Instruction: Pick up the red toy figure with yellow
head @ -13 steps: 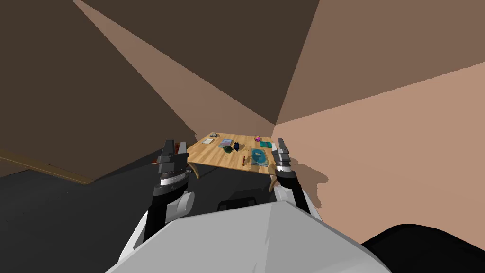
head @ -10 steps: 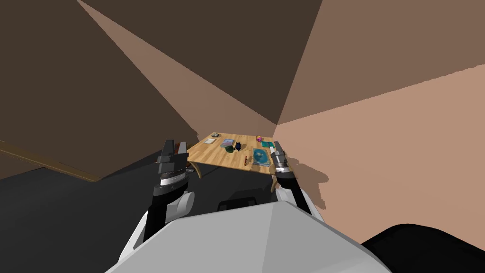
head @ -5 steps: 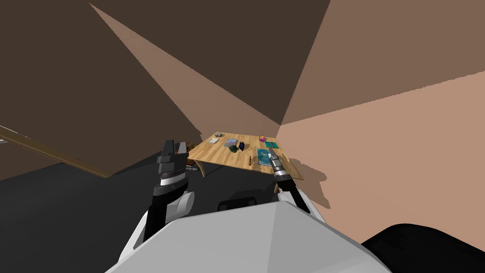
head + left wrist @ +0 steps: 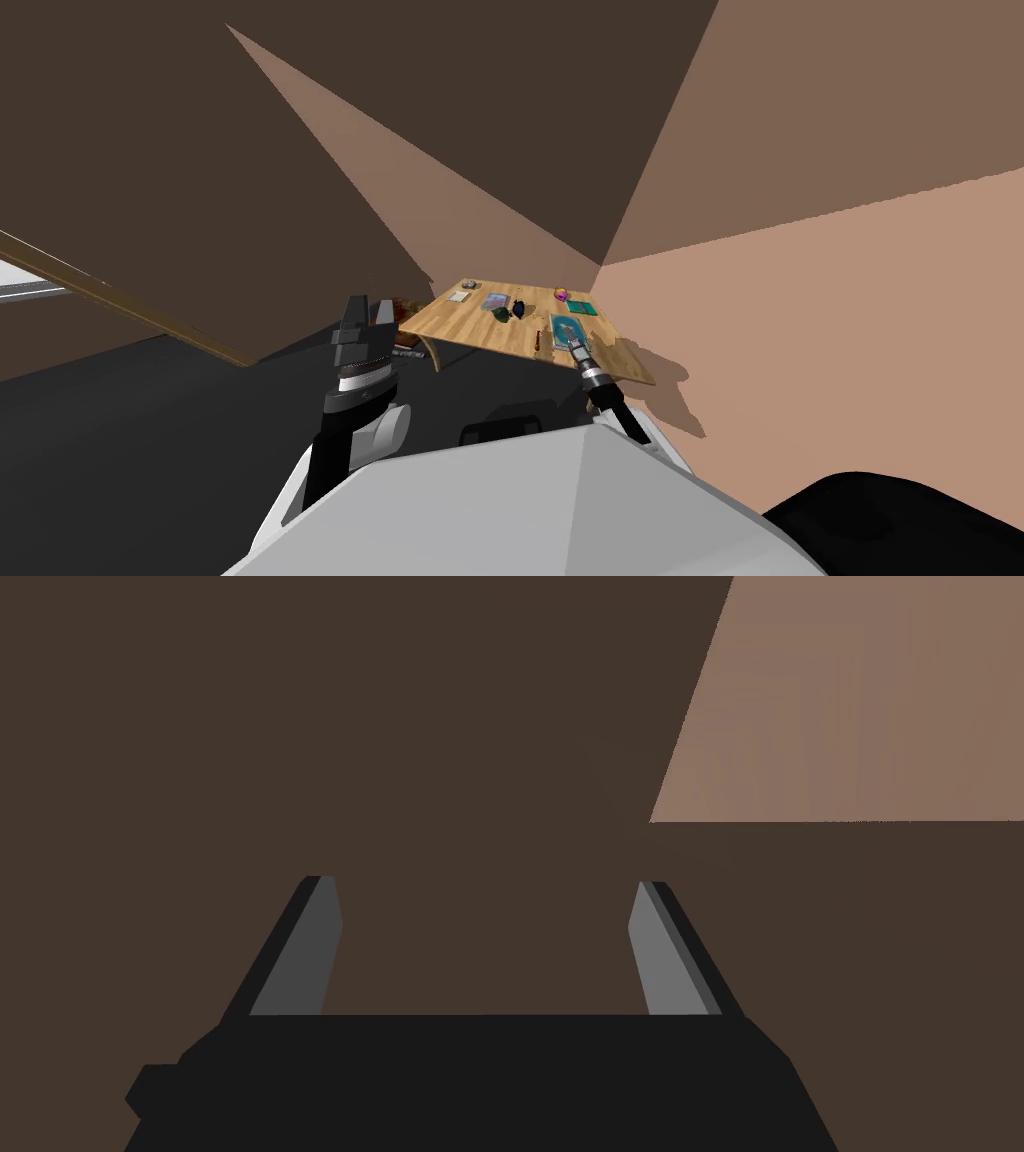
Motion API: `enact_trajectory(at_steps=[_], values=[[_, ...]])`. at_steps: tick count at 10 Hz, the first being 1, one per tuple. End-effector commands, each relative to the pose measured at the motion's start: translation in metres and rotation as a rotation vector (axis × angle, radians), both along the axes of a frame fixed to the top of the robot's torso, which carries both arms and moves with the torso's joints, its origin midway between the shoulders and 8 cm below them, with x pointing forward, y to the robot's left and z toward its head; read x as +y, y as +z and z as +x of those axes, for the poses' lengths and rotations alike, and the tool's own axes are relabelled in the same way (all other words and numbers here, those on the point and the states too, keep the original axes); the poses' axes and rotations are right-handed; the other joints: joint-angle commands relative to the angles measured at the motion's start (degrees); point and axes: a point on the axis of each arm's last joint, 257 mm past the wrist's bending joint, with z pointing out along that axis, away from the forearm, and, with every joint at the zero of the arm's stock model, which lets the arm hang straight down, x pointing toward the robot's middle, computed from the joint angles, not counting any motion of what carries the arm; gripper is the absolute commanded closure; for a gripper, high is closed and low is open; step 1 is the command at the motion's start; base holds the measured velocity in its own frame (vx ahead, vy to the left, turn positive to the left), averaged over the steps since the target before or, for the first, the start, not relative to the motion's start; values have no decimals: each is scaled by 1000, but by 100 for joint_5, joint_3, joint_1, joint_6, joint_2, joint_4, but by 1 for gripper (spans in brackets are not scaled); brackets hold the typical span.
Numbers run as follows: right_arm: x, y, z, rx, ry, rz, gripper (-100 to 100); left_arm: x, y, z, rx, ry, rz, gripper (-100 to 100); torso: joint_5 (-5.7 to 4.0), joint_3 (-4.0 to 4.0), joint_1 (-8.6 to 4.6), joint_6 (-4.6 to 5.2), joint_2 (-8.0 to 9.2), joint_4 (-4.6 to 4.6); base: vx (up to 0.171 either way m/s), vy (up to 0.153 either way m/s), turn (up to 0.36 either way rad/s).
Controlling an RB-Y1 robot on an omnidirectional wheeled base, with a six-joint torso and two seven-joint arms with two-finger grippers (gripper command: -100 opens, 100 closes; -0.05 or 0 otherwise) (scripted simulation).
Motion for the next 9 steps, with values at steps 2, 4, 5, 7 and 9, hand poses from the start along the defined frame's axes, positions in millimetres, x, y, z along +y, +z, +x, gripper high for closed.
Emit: enact_trajectory(at_steps=[2, 4, 5, 7, 9], values=[[-8, -32, -4, 99, -7, -57, -100, 0, 0, 0, 0, 0, 0, 0, 1, 2, -1, 1, 4, 1, 13, 80, 37], [-17, -54, -7, 160, -11, -94, -100, 0, 0, 0, 0, 0, 0, 0, 2, 4, 10, 0, 7, 2, 10, 103, 52], [-26, -76, -11, 220, -15, -133, -100, 0, 0, 0, 0, 0, 0, 0, 2, 6, 5, 1, 10, 2, 17, 86, 60], [-37, -97, -16, 278, -18, -174, -100, 0, 0, 0, 0, 0, 0, 0, 2, 2, 9, 0, 3, 1, 31, 97, 56], [-48, -116, -21, 335, -22, -214, -100, 0, 0, 0, 0, 0, 0, 0, 1, 2, -3, 0, 3, 1, 25, 66, 39]])
